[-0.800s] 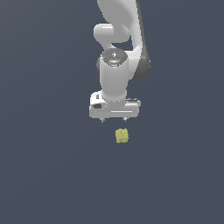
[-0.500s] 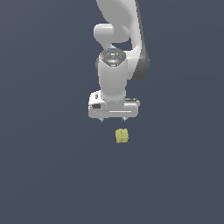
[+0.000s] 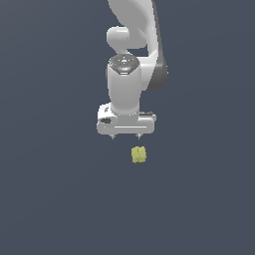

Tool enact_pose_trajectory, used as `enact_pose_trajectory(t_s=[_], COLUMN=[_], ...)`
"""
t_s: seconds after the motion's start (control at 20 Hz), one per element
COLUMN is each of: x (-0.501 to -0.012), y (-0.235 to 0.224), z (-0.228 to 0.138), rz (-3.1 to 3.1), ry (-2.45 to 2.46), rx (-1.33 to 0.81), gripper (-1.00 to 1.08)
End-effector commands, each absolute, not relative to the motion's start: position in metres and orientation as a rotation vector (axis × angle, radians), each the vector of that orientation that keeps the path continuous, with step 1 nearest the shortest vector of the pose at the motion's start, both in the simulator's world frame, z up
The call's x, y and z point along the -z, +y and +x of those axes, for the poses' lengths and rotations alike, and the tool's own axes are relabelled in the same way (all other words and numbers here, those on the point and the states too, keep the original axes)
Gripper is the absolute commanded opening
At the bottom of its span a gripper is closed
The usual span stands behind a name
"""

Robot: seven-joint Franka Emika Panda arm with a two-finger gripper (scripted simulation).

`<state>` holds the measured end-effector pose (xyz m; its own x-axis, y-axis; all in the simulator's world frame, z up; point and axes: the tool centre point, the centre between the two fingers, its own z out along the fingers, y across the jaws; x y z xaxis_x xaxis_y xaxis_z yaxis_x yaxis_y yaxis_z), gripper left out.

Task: Pick up the object and move it to a goal position.

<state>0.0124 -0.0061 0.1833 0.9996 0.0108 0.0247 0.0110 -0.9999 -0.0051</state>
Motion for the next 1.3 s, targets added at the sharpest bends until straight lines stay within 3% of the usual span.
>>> enact_pose_trajectory(t_s=[0.0, 0.8, 1.25], x=[-0.182, -0.102, -0.09], y=[-0.006, 0.046, 0.054], z=[0.012, 0.015, 0.014], rz=[-3.136, -3.14, -3.139], ry=[-0.018, -0.104, -0.117], rx=[0.038, 0.005, -0.002], gripper=[1.0, 1.0, 1.0])
